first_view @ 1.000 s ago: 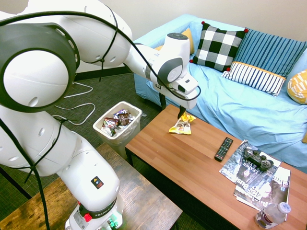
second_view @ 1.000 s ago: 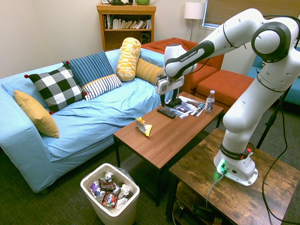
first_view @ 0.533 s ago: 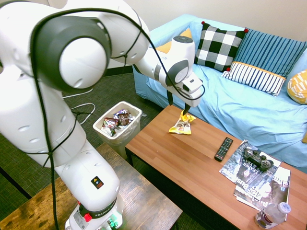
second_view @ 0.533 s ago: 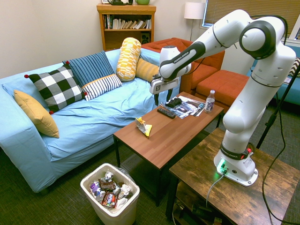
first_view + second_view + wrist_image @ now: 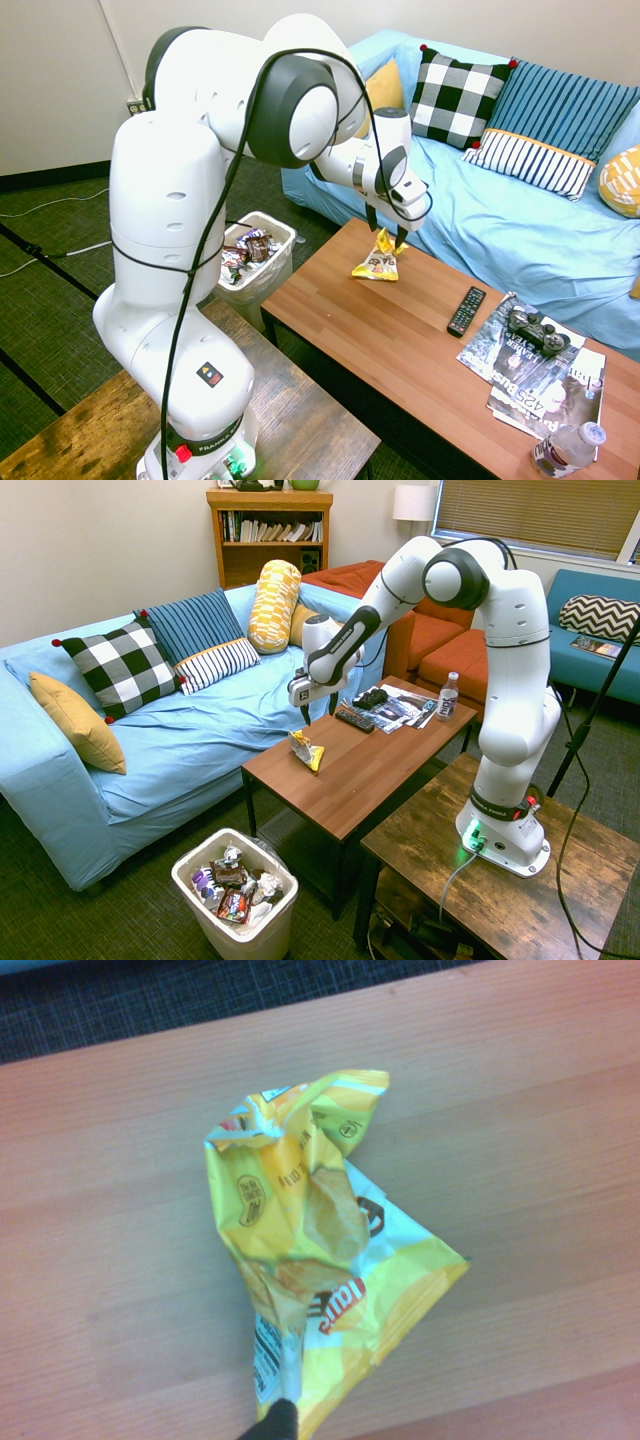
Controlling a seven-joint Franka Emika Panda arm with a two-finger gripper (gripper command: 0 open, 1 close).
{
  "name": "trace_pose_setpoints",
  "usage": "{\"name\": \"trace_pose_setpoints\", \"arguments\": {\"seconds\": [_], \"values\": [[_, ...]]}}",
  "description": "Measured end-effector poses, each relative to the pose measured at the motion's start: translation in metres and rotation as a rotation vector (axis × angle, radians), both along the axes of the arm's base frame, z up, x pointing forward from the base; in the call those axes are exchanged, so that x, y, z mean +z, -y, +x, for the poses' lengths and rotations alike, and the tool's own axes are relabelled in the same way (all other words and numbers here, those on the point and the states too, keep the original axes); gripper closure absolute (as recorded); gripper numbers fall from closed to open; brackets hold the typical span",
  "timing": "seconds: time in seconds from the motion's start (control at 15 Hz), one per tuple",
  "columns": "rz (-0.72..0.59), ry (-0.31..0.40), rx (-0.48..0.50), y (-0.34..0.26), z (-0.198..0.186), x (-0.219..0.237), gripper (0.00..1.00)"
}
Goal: Throw the chip bag in the trash bin
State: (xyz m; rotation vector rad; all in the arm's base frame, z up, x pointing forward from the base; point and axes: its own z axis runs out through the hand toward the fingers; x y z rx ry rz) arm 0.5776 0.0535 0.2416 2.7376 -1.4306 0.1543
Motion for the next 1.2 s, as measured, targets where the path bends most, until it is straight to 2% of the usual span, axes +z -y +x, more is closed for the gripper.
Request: {"name": "trace_pose_setpoints", "arguments": {"seconds": [1.0,1.07,1.2], "values": [[-0.070,-0.085,0.053,-0.029,0.027,-0.096,0.00],[-0.076,-0.087,0.055,-0.030,0.030,-0.102,1.00],[-0.080,-0.090,0.060,-0.033,0.033,-0.110,1.00]]}}
